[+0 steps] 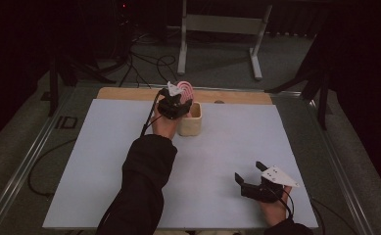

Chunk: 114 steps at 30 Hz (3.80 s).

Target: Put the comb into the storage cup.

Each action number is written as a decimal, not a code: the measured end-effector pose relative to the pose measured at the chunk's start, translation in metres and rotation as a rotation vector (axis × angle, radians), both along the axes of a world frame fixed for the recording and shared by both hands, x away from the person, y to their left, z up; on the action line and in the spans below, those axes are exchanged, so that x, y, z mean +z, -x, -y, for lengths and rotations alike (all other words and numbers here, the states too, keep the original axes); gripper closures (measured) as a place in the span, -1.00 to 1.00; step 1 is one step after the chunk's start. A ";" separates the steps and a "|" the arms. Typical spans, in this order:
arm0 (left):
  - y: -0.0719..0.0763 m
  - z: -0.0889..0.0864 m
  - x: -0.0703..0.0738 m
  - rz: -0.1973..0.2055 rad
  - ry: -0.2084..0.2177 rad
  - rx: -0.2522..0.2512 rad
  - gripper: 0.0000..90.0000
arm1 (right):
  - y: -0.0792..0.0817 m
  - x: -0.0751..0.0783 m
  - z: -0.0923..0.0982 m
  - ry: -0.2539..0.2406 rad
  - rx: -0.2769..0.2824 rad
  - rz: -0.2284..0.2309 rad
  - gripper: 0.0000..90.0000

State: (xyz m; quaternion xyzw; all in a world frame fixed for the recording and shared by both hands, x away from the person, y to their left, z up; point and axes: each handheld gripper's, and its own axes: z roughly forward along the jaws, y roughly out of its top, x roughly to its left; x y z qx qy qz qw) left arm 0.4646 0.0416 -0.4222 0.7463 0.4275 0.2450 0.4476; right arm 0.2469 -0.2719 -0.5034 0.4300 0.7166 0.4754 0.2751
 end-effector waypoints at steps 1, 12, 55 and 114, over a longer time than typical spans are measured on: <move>0.000 0.000 0.000 0.001 -0.003 0.003 0.31 | 0.000 0.000 0.000 0.000 0.000 0.000 -0.80; -0.005 -0.001 -0.003 -0.002 -0.038 0.014 0.28 | 0.000 -0.001 0.000 0.001 -0.001 -0.002 -0.80; -0.005 -0.010 -0.005 -0.029 -0.049 0.071 -1.00 | 0.001 0.000 0.000 -0.003 0.000 -0.003 -0.80; 0.055 -0.071 0.004 -0.053 0.064 -0.140 -1.00 | 0.001 -0.001 -0.004 0.005 0.008 -0.007 -0.80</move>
